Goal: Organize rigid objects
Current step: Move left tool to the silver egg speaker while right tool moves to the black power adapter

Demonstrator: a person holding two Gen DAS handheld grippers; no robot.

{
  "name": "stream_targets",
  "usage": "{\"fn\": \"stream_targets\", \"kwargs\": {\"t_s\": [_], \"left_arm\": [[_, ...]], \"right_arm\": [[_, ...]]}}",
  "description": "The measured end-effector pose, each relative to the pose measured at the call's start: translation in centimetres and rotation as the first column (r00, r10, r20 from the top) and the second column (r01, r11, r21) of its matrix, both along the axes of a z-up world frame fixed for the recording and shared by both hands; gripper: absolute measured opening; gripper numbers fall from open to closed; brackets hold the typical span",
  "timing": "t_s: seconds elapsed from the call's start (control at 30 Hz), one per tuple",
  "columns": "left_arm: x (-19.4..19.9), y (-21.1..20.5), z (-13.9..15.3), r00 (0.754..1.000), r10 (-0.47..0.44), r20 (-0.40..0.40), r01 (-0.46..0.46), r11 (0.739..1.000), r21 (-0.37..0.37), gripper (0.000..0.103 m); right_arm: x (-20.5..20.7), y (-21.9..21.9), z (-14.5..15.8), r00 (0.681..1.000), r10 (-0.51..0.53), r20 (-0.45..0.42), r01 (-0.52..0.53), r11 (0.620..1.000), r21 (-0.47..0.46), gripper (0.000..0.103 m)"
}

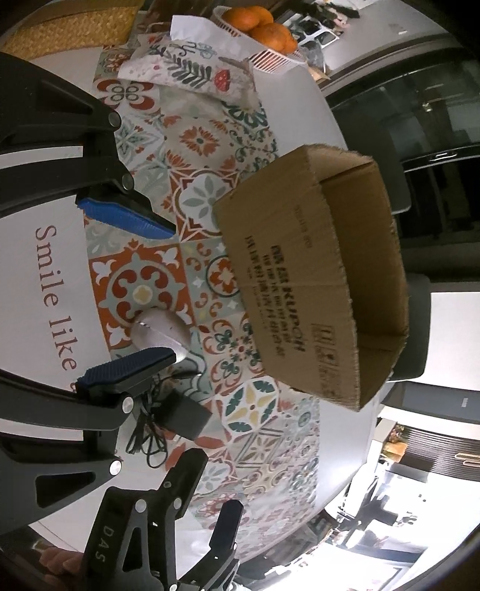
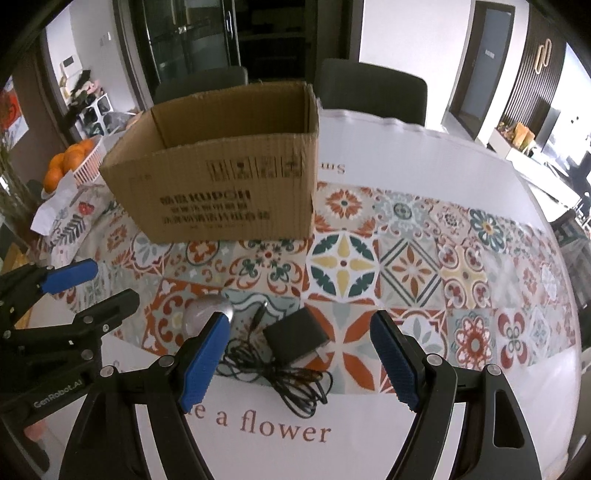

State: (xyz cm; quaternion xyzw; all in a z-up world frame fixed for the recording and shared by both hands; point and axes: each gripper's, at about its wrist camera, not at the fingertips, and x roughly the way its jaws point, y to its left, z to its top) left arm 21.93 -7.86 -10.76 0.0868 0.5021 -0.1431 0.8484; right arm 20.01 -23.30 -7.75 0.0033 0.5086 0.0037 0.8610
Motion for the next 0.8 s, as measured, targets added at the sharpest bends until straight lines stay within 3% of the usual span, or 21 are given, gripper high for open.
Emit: {"fn": "stream_targets", "kwargs": {"t_s": [0.8], "left_arm": [[1.4,-2.3,-5.3,0.978,-0.135,-0.159,0.141,0.990,0.028,0.063]], "right_arm": [[1.1,-0.5,-5.7,0.979,0.073,-0.192,-0.068,0.997,0.032,0.079]]}}
